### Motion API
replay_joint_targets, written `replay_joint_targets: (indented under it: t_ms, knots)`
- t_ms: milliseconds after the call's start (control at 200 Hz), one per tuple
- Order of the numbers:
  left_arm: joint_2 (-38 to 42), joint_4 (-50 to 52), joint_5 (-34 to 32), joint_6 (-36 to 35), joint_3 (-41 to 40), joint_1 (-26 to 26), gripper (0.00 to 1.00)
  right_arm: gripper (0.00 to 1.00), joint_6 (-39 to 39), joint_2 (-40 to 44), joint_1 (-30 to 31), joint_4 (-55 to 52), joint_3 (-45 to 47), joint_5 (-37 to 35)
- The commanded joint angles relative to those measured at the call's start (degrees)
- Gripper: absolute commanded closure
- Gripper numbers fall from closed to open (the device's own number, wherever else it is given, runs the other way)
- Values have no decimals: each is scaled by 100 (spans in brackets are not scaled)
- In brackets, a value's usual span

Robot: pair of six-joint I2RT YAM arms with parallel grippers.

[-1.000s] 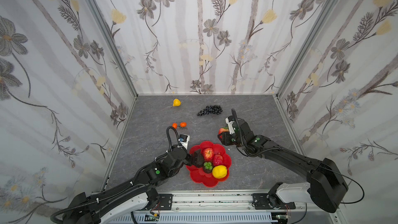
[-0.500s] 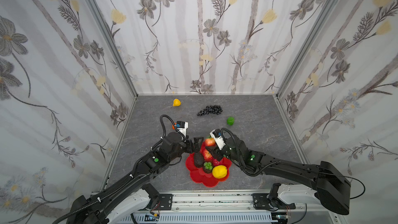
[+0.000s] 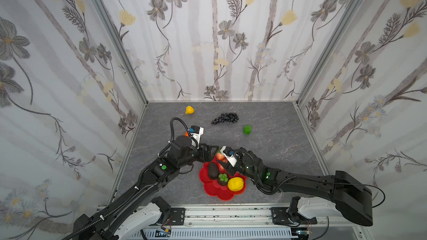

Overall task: Arrange fruit in a fruit bowl
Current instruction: Place the fruit in the fruit bowl.

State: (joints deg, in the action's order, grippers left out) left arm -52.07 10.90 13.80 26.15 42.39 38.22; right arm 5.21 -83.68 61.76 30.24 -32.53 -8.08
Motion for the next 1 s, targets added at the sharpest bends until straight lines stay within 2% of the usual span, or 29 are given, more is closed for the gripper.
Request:
replay_joint_targets:
  t_ms: [0,100,699,994]
  knots:
    - [-93,332,194,-264,182,-1,29,47,226,-65,53,377,-35,-85]
    - [-178,374,334,-253,282,15,36,47,269,-137,113,361,-93,-141]
    - [-414,363,497,-317,410,140,64,46,340,-421,298,386,-282,-305]
    - [-453,372,448,-330,371,138,71,46,365,-439,354,384,-271,-385]
